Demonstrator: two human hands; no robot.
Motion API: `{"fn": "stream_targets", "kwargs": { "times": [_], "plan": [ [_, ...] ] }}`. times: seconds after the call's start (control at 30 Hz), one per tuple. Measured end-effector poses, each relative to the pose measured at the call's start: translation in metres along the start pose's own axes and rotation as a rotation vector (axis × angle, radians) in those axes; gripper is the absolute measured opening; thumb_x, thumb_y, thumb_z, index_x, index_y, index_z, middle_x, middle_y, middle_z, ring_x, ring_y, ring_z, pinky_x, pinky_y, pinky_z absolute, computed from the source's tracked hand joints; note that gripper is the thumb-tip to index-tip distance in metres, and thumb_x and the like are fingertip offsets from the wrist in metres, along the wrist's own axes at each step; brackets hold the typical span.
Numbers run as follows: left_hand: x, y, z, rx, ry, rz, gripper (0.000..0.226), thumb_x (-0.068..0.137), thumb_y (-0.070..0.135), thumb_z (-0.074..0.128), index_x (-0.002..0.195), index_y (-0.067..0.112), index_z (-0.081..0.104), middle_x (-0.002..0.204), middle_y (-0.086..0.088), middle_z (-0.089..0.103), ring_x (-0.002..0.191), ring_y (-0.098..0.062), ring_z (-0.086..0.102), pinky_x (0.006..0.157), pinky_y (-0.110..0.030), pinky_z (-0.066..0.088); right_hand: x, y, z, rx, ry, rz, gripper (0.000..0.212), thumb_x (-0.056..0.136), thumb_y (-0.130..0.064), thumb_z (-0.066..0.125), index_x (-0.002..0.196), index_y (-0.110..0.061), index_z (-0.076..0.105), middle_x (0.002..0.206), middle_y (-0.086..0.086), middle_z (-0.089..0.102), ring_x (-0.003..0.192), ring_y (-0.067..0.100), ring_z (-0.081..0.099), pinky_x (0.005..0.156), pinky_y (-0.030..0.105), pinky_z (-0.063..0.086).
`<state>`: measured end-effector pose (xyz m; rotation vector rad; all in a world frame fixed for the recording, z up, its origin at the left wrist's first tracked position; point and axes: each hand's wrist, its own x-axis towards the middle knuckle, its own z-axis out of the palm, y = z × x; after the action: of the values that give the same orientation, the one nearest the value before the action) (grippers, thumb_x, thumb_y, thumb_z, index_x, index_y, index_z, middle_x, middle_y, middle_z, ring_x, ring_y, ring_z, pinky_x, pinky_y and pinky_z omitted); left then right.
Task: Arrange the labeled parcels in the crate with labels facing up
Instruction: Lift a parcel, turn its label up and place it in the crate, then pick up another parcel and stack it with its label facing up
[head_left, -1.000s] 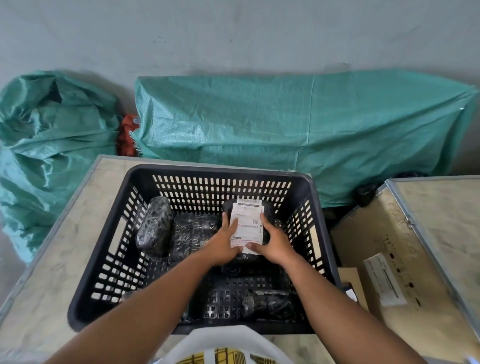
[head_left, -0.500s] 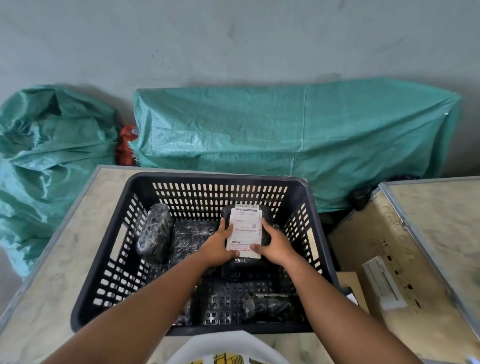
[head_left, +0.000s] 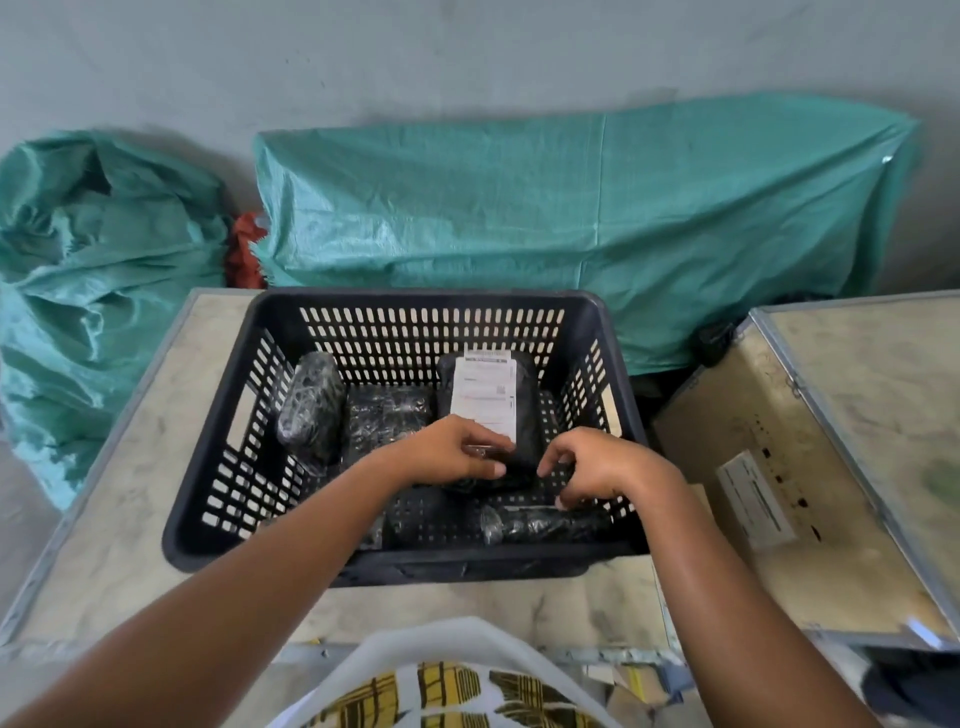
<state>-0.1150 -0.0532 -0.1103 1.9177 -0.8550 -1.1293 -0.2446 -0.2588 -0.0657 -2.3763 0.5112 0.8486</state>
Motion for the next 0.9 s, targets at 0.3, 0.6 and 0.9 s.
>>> {"fn": "stream_targets", "kwargs": {
  "times": [0.3, 0.6, 0.9],
  "plan": [
    [-0.005, -0.01, 0.015, 0.021, -0.192, 0.013, 0.043, 0.08, 0.026, 0.089, 0.119, 0.038, 0.076, 0.129, 0.011, 0.072, 0.105, 0.005, 0.069, 0.086, -0.01, 0.052, -0.009, 0.008, 0.029, 0.003, 0.033, -0.039, 0.039, 0.065, -0.013, 0.095, 0.076, -0.039, 0.068, 0.109, -0.005, 0.064, 0.098, 0.016, 0.063, 0.079, 0.029, 0.05],
    [-0.002, -0.016, 0.023, 0.199, -0.079, 0.083, 0.063, 0.068, 0.025, 0.096, 0.124, 0.04, 0.073, 0.139, 0.014, 0.064, 0.124, -0.001, 0.058, 0.103, -0.018, 0.041, 0.003, 0.007, 0.032, 0.243, 0.282, -0.07, 0.022, 0.086, -0.015, 0.081, 0.085, -0.036, 0.072, 0.114, -0.001, 0.071, 0.101, 0.015, 0.067, 0.078, 0.024, 0.05],
    [-0.001, -0.011, 0.02, 0.165, 0.025, 0.099, 0.046, 0.068, 0.02, 0.084, 0.108, 0.043, 0.079, 0.065, 0.006, 0.064, 0.052, -0.007, 0.045, 0.054, -0.021, 0.04, 0.0, 0.008, 0.033, 0.255, 0.245, -0.139, 0.049, 0.069, -0.007, 0.093, 0.1, -0.036, 0.07, 0.124, -0.003, 0.068, 0.12, 0.017, 0.062, 0.102, 0.037, 0.052]
  ]
}}
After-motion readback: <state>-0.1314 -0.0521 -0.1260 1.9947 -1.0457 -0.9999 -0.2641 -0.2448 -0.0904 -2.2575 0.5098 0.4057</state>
